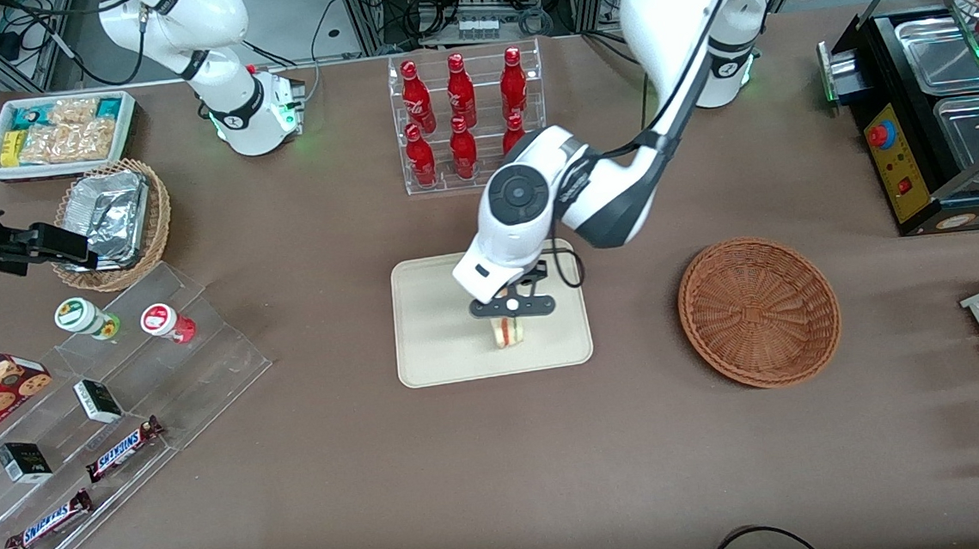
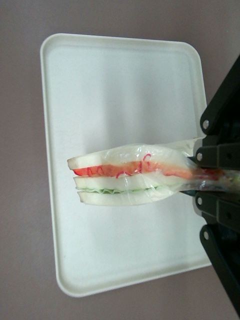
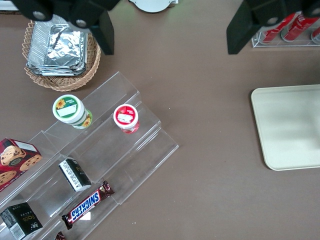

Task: Place sandwich from basket to tray
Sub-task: 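Lower the sandwich onto the tray and open the left gripper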

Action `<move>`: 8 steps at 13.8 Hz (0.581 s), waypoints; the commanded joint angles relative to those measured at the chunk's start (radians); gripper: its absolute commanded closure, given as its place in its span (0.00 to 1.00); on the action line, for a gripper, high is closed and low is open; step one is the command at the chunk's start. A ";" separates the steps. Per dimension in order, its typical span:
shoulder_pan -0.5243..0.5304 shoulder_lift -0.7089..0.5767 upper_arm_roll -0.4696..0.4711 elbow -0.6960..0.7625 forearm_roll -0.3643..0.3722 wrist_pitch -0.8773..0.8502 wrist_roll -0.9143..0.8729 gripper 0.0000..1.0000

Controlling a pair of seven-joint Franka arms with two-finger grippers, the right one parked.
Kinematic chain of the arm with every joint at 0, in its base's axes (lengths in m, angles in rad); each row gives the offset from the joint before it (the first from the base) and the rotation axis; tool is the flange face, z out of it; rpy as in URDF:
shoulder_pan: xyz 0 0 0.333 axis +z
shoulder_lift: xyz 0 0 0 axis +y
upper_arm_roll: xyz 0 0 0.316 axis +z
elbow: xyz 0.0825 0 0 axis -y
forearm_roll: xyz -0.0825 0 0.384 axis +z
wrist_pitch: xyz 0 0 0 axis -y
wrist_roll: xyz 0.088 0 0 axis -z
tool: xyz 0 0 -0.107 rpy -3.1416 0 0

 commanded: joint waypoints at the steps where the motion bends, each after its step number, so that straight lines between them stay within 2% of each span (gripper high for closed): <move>1: -0.025 0.058 0.007 0.046 0.034 0.004 -0.016 0.93; 3: -0.034 0.088 0.007 0.044 0.040 0.055 -0.019 0.93; 8: -0.063 0.129 0.007 0.043 0.077 0.060 -0.021 0.93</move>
